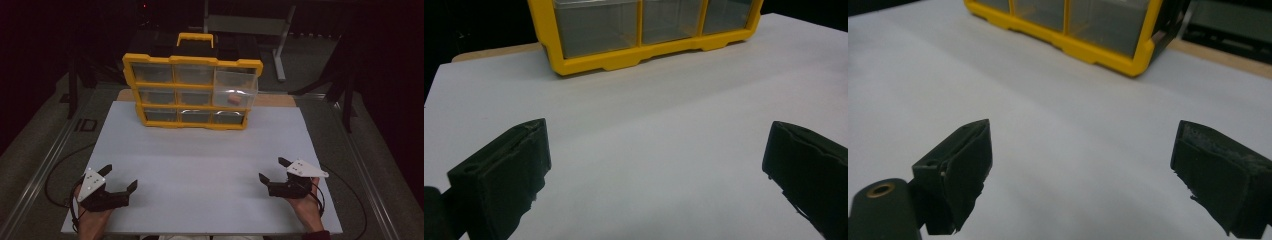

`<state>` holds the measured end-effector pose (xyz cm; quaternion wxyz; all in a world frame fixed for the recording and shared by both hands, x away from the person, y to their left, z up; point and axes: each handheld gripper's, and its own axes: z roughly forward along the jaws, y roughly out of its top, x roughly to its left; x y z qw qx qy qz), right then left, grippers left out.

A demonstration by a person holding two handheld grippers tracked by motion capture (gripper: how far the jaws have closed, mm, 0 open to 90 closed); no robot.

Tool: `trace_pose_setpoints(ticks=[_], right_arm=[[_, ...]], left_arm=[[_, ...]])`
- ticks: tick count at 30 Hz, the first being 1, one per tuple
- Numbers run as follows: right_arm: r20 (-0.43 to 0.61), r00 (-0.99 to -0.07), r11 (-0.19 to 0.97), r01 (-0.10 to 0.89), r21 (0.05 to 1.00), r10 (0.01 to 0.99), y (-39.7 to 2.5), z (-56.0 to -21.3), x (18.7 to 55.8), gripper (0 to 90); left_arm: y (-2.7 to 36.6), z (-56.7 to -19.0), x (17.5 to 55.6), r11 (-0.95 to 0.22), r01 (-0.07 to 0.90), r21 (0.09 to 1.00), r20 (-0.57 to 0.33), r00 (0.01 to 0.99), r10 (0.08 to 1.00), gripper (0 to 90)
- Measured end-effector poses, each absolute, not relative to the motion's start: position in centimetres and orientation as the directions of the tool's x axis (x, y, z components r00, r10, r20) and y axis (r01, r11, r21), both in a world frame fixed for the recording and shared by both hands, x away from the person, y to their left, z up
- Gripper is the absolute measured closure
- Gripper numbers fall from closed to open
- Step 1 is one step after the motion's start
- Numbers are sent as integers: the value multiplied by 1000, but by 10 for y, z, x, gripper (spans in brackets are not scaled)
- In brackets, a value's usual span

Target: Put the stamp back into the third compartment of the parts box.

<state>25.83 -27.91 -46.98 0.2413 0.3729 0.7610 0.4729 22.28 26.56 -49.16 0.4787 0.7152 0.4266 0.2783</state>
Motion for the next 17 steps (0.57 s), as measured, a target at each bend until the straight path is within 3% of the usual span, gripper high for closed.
trace_pose_setpoints(ticks=[7, 17], right_arm=[[-27, -593, 232, 272, 934, 805, -286, -475, 247, 96], [-31, -584, 217, 252, 943, 811, -279, -478, 242, 95]], left_arm=[[264, -491, 223, -175, 328, 929, -11, 494, 869, 0], [265, -489, 221, -161, 309, 937, -17, 502, 865, 0]])
